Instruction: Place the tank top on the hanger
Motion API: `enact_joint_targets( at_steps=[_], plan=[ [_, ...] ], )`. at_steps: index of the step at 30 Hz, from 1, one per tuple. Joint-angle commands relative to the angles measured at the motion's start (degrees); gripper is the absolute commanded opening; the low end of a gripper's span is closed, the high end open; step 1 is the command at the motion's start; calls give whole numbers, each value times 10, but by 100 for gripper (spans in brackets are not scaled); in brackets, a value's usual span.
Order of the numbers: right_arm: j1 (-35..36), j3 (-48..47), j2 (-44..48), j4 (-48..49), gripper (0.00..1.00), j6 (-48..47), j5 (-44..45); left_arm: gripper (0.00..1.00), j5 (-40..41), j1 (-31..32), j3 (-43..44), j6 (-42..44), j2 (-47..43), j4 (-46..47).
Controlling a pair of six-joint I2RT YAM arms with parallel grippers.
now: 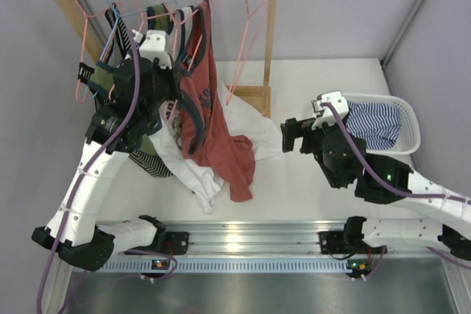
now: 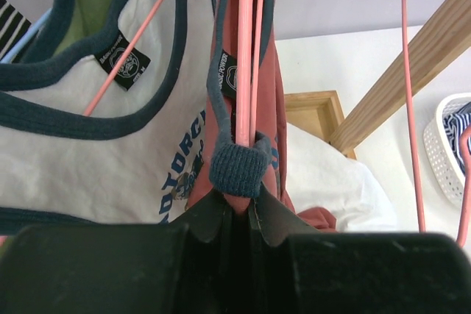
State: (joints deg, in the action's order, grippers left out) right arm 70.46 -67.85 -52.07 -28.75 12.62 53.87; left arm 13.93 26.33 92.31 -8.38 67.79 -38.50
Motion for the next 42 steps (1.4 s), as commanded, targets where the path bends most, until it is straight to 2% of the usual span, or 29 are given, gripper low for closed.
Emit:
enact_joint_targets(
  at_steps=[1, 12, 26, 42],
  plan=[
    [6, -8, 0, 23, 100, -9, 0, 0, 0, -6, 42, 11, -8, 87],
    [6, -11, -15, 28, 100, -15, -3, 0, -21, -33, 88, 8, 36, 76],
    [6, -18, -19, 10, 100, -13, -10, 0, -94, -96, 120, -8, 96, 85],
    [6, -8, -21, 11, 100, -11, -11, 0, -102, -99, 36, -25, 68, 88]
  ],
)
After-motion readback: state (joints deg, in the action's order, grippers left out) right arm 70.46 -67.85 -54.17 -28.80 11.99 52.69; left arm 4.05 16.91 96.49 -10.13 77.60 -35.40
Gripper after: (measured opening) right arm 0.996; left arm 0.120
